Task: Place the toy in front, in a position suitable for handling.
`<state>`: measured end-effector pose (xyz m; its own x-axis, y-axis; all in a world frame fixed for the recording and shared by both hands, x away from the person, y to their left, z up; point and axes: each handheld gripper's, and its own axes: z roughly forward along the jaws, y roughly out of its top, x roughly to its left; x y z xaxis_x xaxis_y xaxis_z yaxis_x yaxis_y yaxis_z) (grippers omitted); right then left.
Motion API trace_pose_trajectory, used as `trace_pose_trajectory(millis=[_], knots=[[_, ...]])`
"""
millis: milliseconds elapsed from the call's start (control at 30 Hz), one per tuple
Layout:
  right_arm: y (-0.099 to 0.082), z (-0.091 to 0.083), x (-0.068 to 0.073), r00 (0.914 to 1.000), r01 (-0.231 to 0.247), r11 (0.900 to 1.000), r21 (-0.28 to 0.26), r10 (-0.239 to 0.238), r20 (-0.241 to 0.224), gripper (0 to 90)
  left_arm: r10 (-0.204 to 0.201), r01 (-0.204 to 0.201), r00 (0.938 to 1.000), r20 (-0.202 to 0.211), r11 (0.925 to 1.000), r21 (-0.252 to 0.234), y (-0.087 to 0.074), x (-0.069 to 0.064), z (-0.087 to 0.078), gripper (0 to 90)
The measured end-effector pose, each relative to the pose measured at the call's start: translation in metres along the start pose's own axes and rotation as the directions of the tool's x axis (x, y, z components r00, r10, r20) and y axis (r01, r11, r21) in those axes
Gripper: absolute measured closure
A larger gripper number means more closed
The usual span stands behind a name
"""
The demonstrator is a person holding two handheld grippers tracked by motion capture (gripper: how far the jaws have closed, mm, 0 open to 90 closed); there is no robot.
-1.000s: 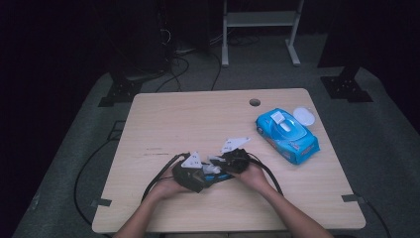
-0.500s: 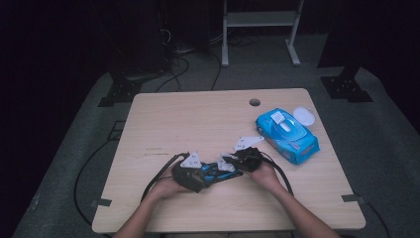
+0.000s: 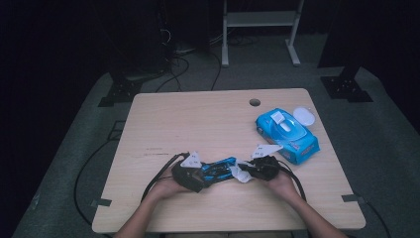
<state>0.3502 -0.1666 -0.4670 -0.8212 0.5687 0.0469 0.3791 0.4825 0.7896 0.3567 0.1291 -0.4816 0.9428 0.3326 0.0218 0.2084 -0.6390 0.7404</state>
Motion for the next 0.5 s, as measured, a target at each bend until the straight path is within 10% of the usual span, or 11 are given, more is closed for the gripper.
trace_pose_trajectory(millis=[500], knots=[[0.019, 0.013, -0.019, 0.9976, -0.064, 0.9978, -0.016, 0.064, 0.026, 83.5, -0.017, 0.017, 0.9997, -0.018, 0.9998, -0.005, -0.002, 0.004, -0.001, 23.9]])
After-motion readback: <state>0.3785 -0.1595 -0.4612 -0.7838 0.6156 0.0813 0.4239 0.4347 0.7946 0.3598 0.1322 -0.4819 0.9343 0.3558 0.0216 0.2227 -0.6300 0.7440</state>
